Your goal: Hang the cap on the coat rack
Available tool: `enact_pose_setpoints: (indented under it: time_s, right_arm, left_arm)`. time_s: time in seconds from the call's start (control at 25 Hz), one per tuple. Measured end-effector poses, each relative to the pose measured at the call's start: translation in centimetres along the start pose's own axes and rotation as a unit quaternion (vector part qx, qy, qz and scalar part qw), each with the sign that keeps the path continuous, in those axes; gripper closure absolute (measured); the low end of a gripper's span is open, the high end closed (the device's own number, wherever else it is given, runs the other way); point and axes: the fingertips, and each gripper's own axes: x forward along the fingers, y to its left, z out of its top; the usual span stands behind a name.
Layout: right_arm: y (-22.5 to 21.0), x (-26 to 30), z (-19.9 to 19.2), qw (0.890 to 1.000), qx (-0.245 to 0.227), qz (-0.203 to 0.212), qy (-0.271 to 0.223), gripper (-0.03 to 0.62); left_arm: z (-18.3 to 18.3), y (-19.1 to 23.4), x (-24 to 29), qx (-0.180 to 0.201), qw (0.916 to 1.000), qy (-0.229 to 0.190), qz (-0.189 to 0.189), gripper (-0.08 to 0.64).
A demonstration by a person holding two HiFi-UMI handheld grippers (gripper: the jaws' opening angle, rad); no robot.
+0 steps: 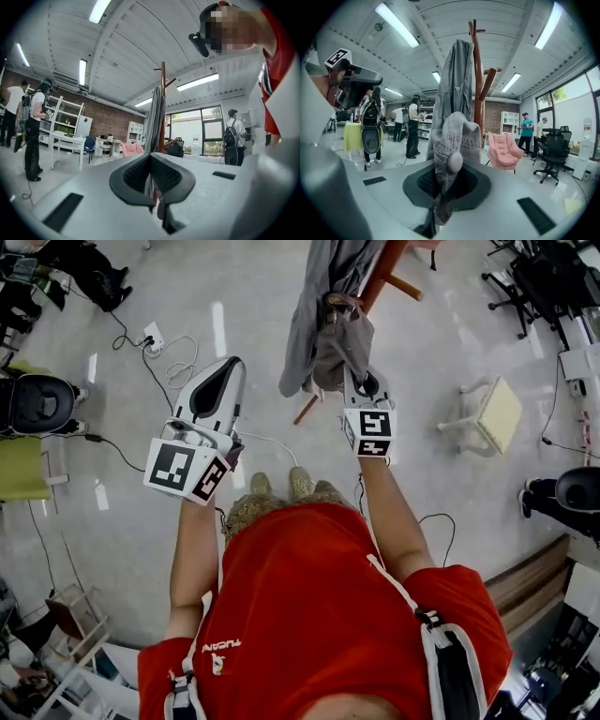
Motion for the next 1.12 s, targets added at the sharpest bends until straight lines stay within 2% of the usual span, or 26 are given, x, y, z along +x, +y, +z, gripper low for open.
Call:
enact_pose_setpoints:
  time_s: [0.36,0.88,1.12]
  right_arm:
    - [-1.9,1.1,-3.0,0.998,-0.020,-0.047,0.038,0.554]
    - [-4.8,0.6,-7.4,0.992,-0.029,-0.073,0.097,0.554]
    - [-3.4,1.8,-7.0,0.994,-0.024,-0.050,0.093,0.551]
  left_arm:
    - [-0.4,0.7,2.5,0.002,0.9985,0.012,-0.053,0.551]
    - [-1.5,-0.1,4.0,0.006,0.9955,0.028,-0.091,0.551]
    - [-1.7,0.8,3.9,0.004,0.9941,0.034,-0.103,0.551]
